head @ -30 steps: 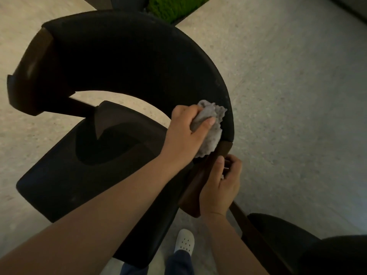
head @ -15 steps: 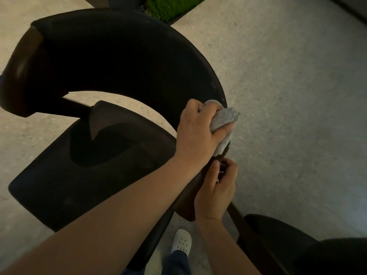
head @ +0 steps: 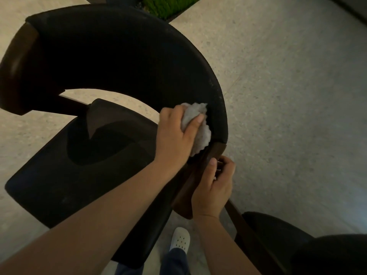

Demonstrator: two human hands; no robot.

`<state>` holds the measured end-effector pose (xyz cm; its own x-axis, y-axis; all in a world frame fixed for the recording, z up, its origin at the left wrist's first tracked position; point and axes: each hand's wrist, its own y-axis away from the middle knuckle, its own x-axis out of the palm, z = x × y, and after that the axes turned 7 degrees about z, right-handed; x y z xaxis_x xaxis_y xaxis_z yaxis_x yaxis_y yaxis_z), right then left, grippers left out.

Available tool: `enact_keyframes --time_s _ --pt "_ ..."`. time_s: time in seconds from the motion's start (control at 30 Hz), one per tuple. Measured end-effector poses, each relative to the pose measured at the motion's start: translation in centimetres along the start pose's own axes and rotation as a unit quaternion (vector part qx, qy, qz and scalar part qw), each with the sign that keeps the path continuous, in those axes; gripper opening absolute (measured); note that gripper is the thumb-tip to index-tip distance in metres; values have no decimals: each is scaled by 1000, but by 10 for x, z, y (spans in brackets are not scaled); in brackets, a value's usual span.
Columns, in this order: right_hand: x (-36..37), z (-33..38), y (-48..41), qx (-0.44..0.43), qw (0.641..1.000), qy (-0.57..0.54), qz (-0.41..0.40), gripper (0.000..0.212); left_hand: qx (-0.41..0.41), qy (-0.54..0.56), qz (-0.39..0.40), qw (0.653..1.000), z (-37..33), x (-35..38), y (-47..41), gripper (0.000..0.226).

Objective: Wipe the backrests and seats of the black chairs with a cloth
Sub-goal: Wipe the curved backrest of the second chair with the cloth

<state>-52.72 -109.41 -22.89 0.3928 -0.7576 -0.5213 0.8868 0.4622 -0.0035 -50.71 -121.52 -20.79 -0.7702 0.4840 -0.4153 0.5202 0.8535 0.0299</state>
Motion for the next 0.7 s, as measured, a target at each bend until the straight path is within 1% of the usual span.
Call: enact_keyframes --time_s 0.07,0.13,0.23,0.33,0.5,0.6,0.7 --pt "1 -1 0 4 1000 0 -1 41 62 4 27 998 -13 7 -4 38" --pt "1 -3 0 10 1000 6 -2 46 108 -20 46 993 -19 13 -9 44" --pt "1 -4 0 10 1000 13 0 46 125 -34 52 990 -12 13 -14 48" --pt "1 -3 0 9 1000 14 0 38 104 -3 40 994 -5 14 -14 44" --pt "1 -3 0 -3 1000 17 -5 34 14 65 22 998 8 20 -4 31" --pt "1 -3 0 -3 1000 16 -6 35 -24 81 22 996 14 23 -2 34" --pt "2 -3 0 -2 1000 18 -8 34 -42 84 14 995 16 27 -1 36"
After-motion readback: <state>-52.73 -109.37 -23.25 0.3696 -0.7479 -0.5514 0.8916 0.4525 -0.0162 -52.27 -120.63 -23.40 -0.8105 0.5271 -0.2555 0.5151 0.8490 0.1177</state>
